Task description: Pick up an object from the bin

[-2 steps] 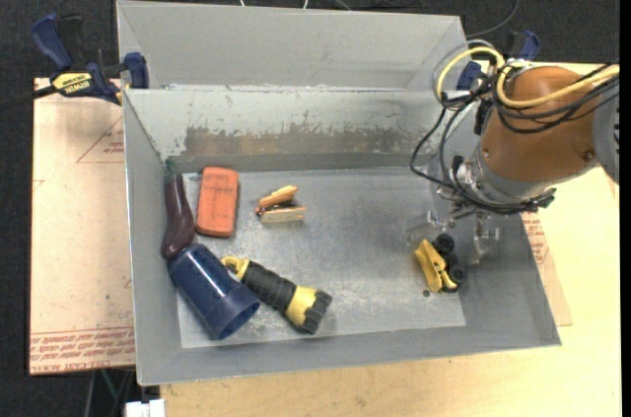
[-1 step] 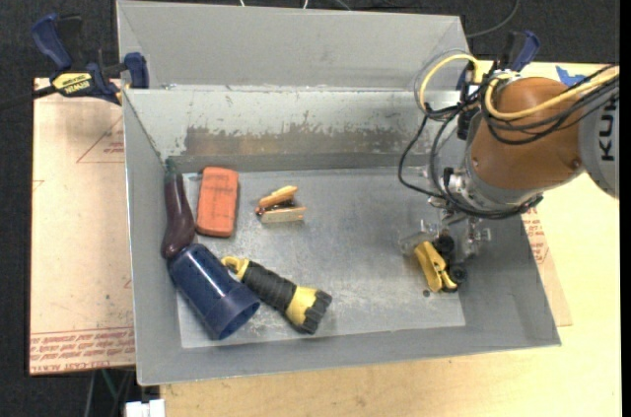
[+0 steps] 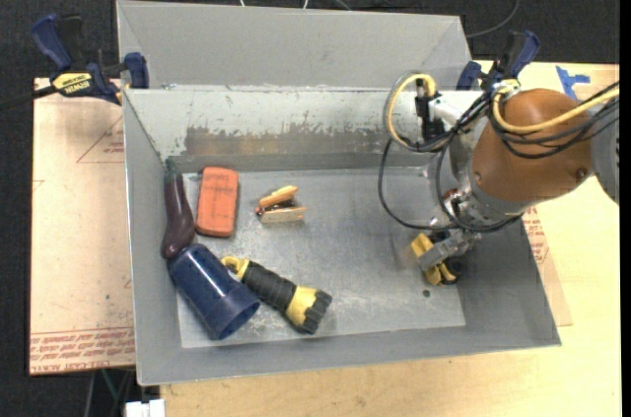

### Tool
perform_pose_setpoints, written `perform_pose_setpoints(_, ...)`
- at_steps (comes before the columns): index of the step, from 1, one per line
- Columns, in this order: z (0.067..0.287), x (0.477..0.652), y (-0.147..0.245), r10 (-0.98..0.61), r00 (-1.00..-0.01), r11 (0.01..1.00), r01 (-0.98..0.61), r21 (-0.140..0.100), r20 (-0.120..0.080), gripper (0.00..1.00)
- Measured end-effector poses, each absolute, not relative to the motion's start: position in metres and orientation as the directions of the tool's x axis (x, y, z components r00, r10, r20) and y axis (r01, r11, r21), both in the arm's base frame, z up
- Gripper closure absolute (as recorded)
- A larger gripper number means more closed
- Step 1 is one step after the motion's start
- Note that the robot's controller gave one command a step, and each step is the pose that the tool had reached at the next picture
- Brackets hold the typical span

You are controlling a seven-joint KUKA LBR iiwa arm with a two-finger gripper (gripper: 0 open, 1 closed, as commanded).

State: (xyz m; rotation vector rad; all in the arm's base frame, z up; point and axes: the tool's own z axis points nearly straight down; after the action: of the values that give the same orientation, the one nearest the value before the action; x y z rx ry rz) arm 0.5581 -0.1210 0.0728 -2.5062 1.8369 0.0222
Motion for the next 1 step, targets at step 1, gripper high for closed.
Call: perform_pose_setpoints(1, 0.0728, 0.5582, -0.1210, -0.953, 0.301, -0.301, -0.954, -0.019, -0.032, 1.00)
